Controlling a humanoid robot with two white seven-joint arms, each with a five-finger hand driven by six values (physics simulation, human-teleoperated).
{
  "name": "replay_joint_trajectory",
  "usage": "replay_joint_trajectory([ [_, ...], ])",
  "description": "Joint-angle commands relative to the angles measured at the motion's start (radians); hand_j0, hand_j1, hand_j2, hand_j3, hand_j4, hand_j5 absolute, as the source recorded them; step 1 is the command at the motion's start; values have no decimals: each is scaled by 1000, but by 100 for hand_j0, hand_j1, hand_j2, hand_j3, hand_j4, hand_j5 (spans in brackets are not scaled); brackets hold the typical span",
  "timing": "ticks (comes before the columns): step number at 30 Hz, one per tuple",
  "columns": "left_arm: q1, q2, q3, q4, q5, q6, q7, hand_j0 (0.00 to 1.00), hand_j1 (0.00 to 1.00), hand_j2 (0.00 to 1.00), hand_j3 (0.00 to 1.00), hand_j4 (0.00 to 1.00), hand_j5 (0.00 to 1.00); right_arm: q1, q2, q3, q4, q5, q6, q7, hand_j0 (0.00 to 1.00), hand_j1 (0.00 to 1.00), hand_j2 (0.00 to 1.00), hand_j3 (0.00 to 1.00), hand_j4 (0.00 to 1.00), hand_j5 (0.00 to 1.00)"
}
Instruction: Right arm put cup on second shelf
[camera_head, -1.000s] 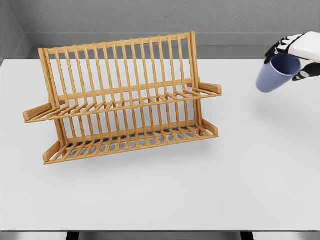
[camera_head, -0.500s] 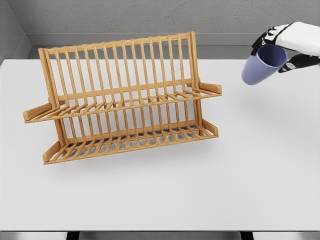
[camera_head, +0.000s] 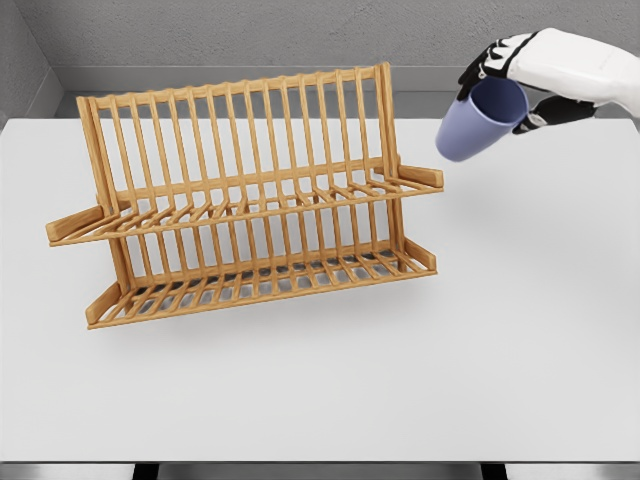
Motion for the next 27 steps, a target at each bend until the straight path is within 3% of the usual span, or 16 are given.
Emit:
replay_joint_trajectory([
  [1, 0, 0, 0, 0, 0, 0, 0, 100, 100, 100, 100, 100, 100, 0, 6, 2, -42, -7, 4, -1, 59, 59, 59, 59, 59, 59],
  [17, 0, 0, 0, 0, 0, 0, 0, 100, 100, 100, 100, 100, 100, -3, 24, 48, -203, -7, 4, -1, 57, 57, 57, 57, 57, 57],
  [27, 0, 0, 0, 0, 0, 0, 0, 100, 100, 100, 100, 100, 100, -2, 23, 75, -230, -7, 4, -1, 58, 58, 58, 58, 58, 58],
])
